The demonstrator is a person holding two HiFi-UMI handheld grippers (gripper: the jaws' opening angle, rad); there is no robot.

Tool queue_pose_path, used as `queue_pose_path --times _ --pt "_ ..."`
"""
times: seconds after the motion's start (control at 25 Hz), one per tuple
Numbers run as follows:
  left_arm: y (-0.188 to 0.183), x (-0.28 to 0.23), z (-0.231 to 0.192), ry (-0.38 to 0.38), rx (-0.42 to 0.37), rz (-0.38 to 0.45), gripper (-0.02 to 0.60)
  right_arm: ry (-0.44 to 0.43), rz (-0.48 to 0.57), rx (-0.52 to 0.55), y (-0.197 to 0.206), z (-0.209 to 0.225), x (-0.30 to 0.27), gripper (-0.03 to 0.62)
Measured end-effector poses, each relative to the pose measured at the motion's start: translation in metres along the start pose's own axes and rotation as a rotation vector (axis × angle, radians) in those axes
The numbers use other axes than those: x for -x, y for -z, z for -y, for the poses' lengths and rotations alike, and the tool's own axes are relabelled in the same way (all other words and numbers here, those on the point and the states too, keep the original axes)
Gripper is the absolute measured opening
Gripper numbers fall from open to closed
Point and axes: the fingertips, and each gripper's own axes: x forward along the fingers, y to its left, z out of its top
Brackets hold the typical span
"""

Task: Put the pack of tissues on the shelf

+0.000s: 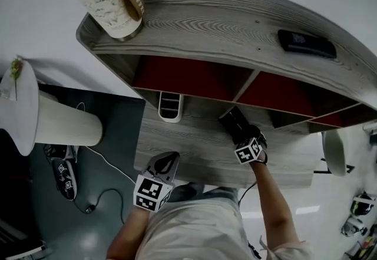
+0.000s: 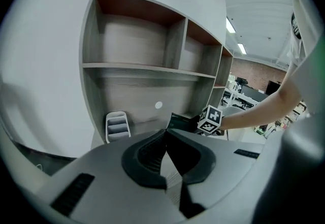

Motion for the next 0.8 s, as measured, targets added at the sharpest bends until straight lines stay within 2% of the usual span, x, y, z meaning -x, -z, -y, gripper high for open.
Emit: queue_pose_path --times 0.48,0.6,0.8 --pt "0.025 0.017 -0.020 -0.040 0.094 -0.003 0.015 0.132 -0.039 0.394 -0.032 0.021 -0.039 0.420" --pt "0.027 0.021 -0.021 -0.046 0.121 0.007 0.015 0.151 -0.049 0.448 -0.038 0.027 -0.048 0.420" --pt "0.029 0.026 -0.025 -0.051 0.159 0.022 0.015 0.237 -0.047 0.506 -0.051 0.042 -0.048 0.430"
